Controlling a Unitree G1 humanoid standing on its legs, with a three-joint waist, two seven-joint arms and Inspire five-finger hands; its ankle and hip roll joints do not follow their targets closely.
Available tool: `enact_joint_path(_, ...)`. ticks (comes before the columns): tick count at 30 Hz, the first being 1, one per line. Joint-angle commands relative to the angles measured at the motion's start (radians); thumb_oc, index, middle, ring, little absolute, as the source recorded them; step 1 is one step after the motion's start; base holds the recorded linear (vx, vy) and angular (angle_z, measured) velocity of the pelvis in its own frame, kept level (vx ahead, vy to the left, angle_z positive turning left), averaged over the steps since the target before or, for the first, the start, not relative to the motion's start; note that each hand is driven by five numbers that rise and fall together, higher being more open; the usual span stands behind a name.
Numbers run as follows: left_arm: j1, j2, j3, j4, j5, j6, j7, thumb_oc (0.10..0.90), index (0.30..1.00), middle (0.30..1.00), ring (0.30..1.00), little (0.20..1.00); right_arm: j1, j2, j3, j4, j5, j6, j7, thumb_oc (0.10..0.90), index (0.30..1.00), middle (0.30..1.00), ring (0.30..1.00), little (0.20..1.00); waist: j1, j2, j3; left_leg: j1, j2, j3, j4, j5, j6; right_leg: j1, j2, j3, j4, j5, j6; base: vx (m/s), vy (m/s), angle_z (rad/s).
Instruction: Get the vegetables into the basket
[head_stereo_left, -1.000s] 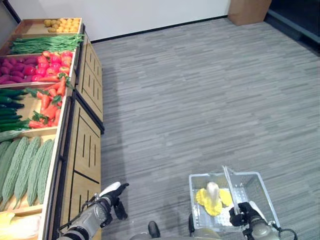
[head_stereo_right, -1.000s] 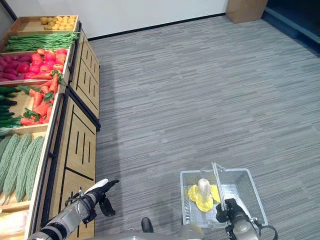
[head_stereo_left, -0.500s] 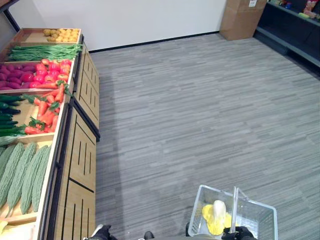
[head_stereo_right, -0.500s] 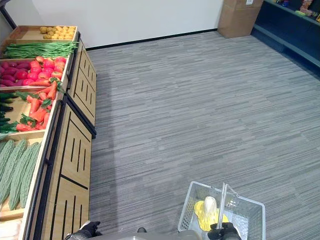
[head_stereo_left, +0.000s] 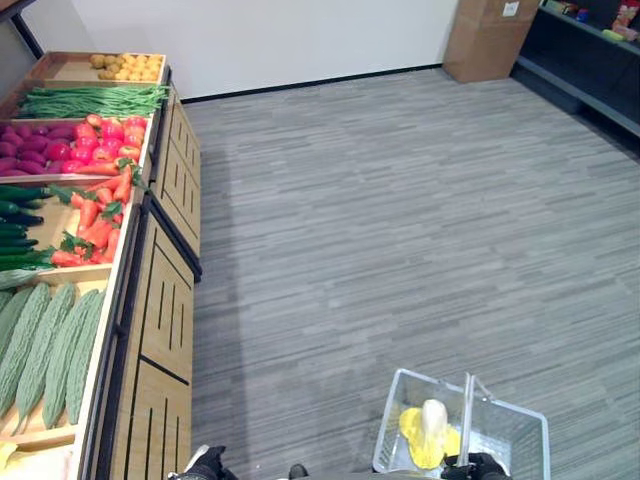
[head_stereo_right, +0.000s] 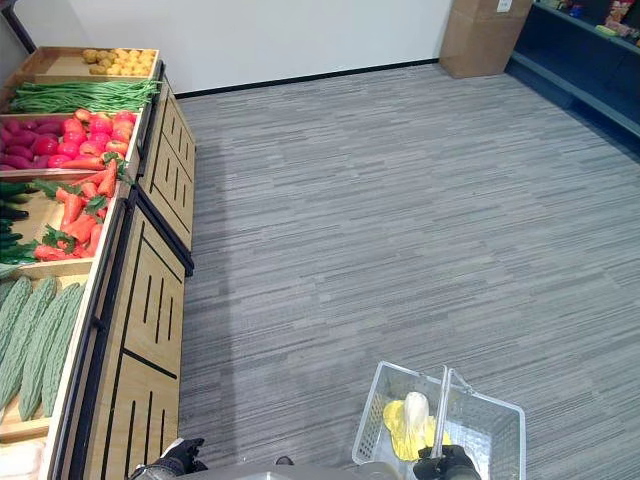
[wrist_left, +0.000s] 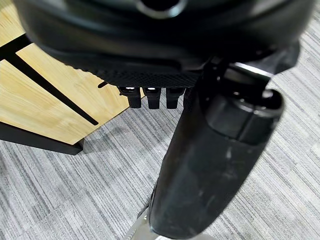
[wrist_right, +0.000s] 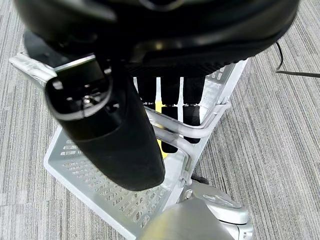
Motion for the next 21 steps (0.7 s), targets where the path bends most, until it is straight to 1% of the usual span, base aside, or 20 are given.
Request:
enact_joint_path(1,-0.062,0.015,0.023,0.052,0.014,-0.008,0.034,0.9,1.0,1.0,1.0,1.0,-0.009,-0.006,0.049,0.058,-0.031,0.009,0.005,0.4,0.3,0.3,0.3,0.3,0.015,-0.019,0.018,0.02,-0.026,-0.066,0.002,-0.093,0.012,-0.005,-0.041,-0.012,0.053,-0.071,0.045,0.04,0.055,0.04)
enact_joint_path(7,-0.054,0.019,0.037,0.065,0.017,-0.002,0.033,0.9,1.0,1.0,1.0,1.0,-0.013,-0.011,0.048,0.054,-0.034,0.011,0.007,0.4,0.3,0.3,0.3,0.3,0.021,-0.018,0.024,0.019,-0.032,-0.07,0.003,-0.095,0.016,-0.005,-0.047,-0.015,0.058,-0.074,0.048,0.03,0.043,0.01)
enact_joint_path(10,-0.053,0.021,0.043,0.059,0.003,-0.003,0.033,0.9,1.0,1.0,1.0,1.0,-0.017,-0.014,0.044,0.053,-0.035,0.014,0.009,0.4,0.3,0.3,0.3,0.3,0.024,-0.023,0.034,-0.001,-0.037,-0.072,0.036,-0.111,0.021,-0.009,-0.055,-0.016,0.06,-0.071,0.053,0.04,0.09,0.01)
enact_joint_path(12,-0.06,0.022,0.04,0.054,-0.007,-0.005,0.035,0.9,1.0,1.0,1.0,1.0,-0.024,-0.018,0.04,0.05,-0.033,0.014,0.008,0.4,0.3,0.3,0.3,0.3,0.024,-0.028,0.048,-0.035,-0.038,-0.073,0.093,-0.134,0.027,-0.02,-0.066,-0.013,0.074,-0.07,0.057,0.04,0.154,0.06)
enact_joint_path(13,-0.068,0.025,0.044,0.05,-0.018,-0.005,0.043,0.9,1.0,1.0,1.0,1.0,-0.029,-0.019,0.04,0.043,-0.031,0.012,0.005,0.4,0.3,0.3,0.3,0.3,0.024,-0.035,0.07,-0.072,-0.037,-0.078,0.172,-0.169,0.034,-0.028,-0.075,-0.007,0.101,-0.074,0.057,0.05,0.17,0.08)
enact_joint_path(15,-0.072,0.028,0.047,0.048,-0.026,-0.007,0.05,0.9,1.0,1.0,1.0,1.0,-0.035,-0.022,0.042,0.038,-0.026,0.01,0.004,0.4,0.3,0.3,0.3,0.3,0.026,-0.043,0.089,-0.106,-0.029,-0.08,0.24,-0.197,0.041,-0.038,-0.079,-0.001,0.12,-0.079,0.055,0.02,0.1,0.04)
enact_joint_path(16,-0.072,0.028,0.047,0.048,-0.026,-0.007,0.05,0.9,1.0,1.0,1.0,1.0,-0.035,-0.022,0.042,0.038,-0.026,0.01,0.004,0.4,0.3,0.3,0.3,0.3,0.026,-0.043,0.088,-0.108,-0.028,-0.08,0.243,-0.199,0.041,-0.04,-0.079,-0.001,0.121,-0.079,0.055,0.02,0.096,0.03)
enact_joint_path(17,-0.075,0.031,0.055,0.043,-0.041,-0.007,0.062,0.9,1.0,1.0,1.0,1.0,-0.04,-0.024,0.042,0.031,-0.02,0.009,0.001,0.4,0.3,0.3,0.3,0.3,0.028,-0.047,0.105,-0.131,-0.024,-0.079,0.282,-0.217,0.049,-0.049,-0.081,0.004,0.132,-0.076,0.057,0.02,0.118,0.01)
enact_joint_path(18,-0.075,0.032,0.06,0.043,-0.048,-0.006,0.066,0.9,1.0,1.0,1.0,1.0,-0.042,-0.023,0.039,0.027,-0.013,0.008,-0.001,0.4,0.3,0.3,0.3,0.3,0.029,-0.048,0.114,-0.142,-0.023,-0.076,0.294,-0.223,0.053,-0.063,-0.081,0.006,0.149,-0.073,0.06,0.02,0.156,-0.03)
enact_joint_path(19,-0.076,0.034,0.063,0.043,-0.053,-0.005,0.068,0.9,1.0,1.0,1.0,1.0,-0.045,-0.022,0.039,0.024,-0.008,0.008,-0.002,0.4,0.3,0.3,0.3,0.3,0.029,-0.048,0.118,-0.147,-0.022,-0.073,0.296,-0.228,0.058,-0.076,-0.08,0.01,0.164,-0.071,0.062,0.01,0.127,-0.05)
enact_joint_path(21,-0.075,0.039,0.071,0.036,-0.066,-0.005,0.075,0.9,1.0,1.0,1.0,1.0,-0.052,-0.023,0.03,0.013,0.012,0.005,-0.007,0.4,0.3,0.3,0.3,0.3,0.029,-0.047,0.134,-0.145,-0.024,-0.064,0.28,-0.231,0.072,-0.121,-0.08,0.019,0.235,-0.067,0.074,0.04,0.148,-0.08)
